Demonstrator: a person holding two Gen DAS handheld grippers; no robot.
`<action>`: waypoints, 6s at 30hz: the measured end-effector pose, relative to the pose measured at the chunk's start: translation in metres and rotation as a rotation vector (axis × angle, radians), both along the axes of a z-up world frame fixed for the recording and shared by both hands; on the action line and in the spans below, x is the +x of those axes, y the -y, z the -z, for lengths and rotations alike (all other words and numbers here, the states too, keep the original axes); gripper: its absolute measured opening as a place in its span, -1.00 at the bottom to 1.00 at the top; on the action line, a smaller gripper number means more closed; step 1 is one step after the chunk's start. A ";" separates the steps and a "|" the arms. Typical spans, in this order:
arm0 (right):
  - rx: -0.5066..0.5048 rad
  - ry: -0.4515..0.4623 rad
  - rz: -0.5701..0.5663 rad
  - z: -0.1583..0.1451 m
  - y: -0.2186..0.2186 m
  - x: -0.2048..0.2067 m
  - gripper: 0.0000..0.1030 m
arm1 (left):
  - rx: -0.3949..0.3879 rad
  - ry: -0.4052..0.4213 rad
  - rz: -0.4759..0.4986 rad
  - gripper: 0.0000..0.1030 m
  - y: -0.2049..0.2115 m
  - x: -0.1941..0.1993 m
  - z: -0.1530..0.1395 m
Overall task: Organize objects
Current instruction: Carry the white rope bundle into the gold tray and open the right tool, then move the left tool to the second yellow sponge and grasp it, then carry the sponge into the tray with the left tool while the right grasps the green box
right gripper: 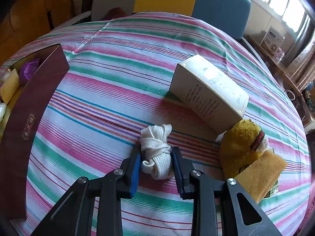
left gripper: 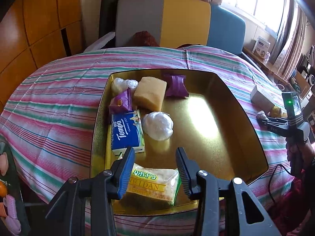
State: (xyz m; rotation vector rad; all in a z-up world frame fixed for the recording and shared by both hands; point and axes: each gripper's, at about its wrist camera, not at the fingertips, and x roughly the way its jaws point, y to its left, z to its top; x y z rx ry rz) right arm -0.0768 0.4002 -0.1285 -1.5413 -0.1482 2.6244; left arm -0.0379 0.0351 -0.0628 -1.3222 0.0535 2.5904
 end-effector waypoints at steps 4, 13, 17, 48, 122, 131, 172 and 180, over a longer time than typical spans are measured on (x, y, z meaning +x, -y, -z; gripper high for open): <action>0.010 0.002 0.012 0.000 0.002 0.000 -0.42 | 0.007 0.002 -0.001 -0.16 0.004 0.001 0.001; 0.001 0.042 0.088 -0.009 0.006 -0.001 -0.43 | 0.036 0.006 -0.021 -0.16 0.018 0.001 0.004; -0.040 -0.012 0.080 -0.037 0.023 0.005 -0.43 | 0.056 0.006 -0.041 -0.16 0.029 -0.001 0.005; -0.333 -0.007 -0.201 -0.047 0.234 -0.078 0.18 | 0.119 0.069 -0.148 -0.16 0.077 -0.015 0.026; -0.603 -0.317 0.930 -0.045 -0.213 0.119 0.80 | 0.199 0.261 0.732 0.05 -0.359 -0.023 0.019; -0.605 -0.308 0.908 -0.044 -0.211 0.118 0.80 | 0.204 0.329 0.727 0.06 -0.407 -0.041 0.044; -0.084 -0.089 0.585 -0.022 -0.167 0.039 0.25 | 0.301 0.179 0.640 -0.30 -0.175 0.038 -0.004; -0.080 -0.005 0.579 -0.011 -0.166 0.038 -0.42 | 0.319 0.147 0.567 -0.30 -0.144 0.033 -0.014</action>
